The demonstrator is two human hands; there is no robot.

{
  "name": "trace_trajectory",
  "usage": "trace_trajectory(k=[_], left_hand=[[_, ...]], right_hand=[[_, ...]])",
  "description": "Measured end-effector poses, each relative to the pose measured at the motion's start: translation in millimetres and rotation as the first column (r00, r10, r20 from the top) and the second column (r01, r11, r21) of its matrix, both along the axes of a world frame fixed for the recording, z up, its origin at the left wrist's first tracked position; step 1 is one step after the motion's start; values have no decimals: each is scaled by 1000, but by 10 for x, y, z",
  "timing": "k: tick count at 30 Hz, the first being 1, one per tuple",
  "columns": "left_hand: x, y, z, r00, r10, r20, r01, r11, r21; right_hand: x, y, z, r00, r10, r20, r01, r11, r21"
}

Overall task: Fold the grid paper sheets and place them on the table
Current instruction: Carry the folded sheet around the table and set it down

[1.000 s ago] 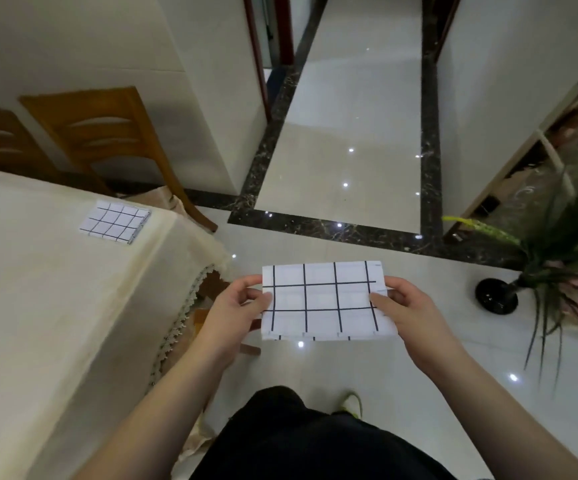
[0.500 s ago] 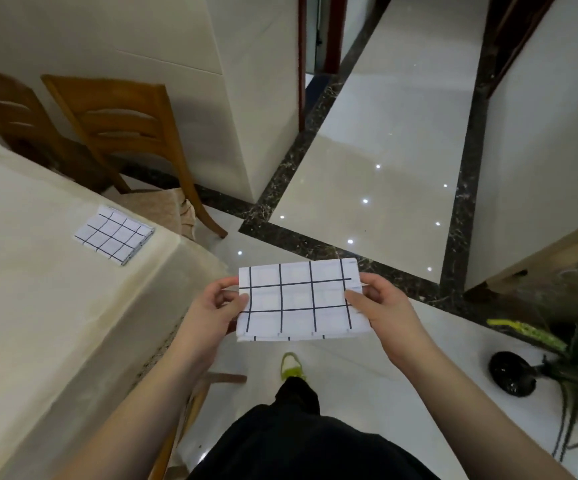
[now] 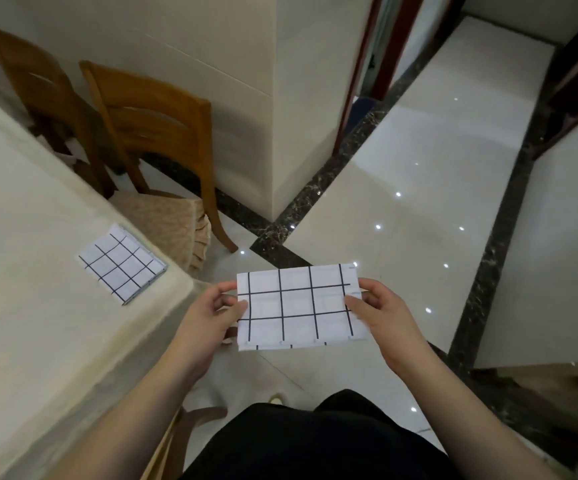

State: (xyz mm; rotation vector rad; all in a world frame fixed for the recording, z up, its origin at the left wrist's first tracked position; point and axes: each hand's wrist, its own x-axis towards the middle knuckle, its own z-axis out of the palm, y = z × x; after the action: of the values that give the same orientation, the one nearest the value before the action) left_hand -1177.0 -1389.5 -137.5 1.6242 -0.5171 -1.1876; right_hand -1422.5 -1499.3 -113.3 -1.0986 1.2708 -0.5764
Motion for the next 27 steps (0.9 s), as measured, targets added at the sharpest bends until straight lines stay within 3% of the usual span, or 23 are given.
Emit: trace_trajectory(k=[8,15,23,27], left_hand=[[255,-502,-91,979,204,-17,-203,978,56],[499,-1028,0,927,374,0,-373,925,79],[674,-1335,80,807,591,2,-590,805,60],[820,-1318,-4,696,718,-11,-716,695,59]], right_hand=[[563,-1011,-193,976,216,-24,-216,976,4],[1206,-1984,-162,898,441,2,-441,898,-7],[2008,-2679,-66,749,662,-19,-662,749,-10],[2516,-2756,-73,660,751,-33,-751,660,2]])
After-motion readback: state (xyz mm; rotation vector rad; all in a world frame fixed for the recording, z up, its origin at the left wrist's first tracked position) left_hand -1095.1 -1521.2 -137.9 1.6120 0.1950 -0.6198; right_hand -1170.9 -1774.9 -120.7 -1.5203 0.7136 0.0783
